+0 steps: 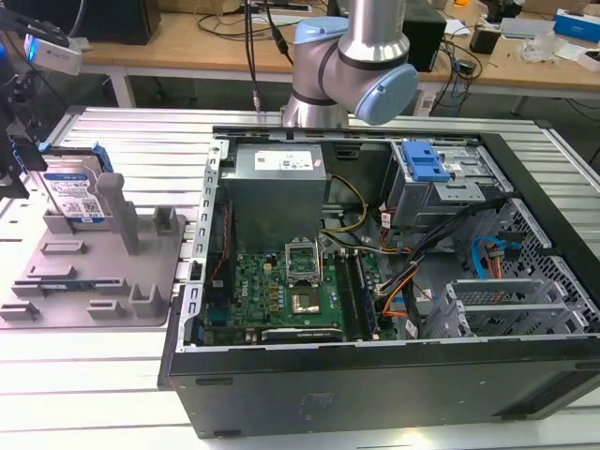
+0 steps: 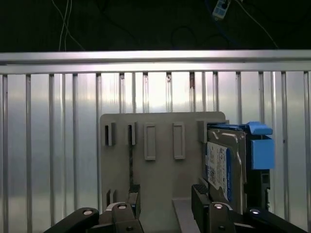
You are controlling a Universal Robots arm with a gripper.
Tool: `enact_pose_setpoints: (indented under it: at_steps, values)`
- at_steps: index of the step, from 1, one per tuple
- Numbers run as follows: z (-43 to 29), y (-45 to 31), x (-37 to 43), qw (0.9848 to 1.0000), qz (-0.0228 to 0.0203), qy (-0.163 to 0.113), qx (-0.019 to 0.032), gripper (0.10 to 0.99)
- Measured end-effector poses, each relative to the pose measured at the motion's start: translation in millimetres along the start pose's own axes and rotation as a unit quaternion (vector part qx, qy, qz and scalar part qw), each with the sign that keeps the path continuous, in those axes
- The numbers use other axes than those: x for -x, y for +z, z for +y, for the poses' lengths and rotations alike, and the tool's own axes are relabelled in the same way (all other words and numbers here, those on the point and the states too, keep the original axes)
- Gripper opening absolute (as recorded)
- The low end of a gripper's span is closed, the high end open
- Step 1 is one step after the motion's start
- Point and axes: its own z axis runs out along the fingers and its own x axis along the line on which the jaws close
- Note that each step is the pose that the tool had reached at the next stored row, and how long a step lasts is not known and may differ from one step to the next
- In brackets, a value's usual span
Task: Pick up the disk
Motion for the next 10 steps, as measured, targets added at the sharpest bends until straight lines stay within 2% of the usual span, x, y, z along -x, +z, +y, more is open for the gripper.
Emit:
enact_pose_setpoints:
  at_steps: [4, 6, 7, 10]
  values:
    - [0.0, 0.1, 0.9, 1.0000, 0.0002, -0.001, -0.0001, 0.541]
    - [1.3, 0.0, 10.5, 1.0000, 0.0007, -0.002, 0.0000, 0.541]
    - [3.5, 0.1, 19.6, 1.0000, 0.0007, -0.002, -0.0001, 0.541]
    - [6.5, 0.1, 31.4, 1.0000, 0.0007, -0.003, -0.0004, 0.541]
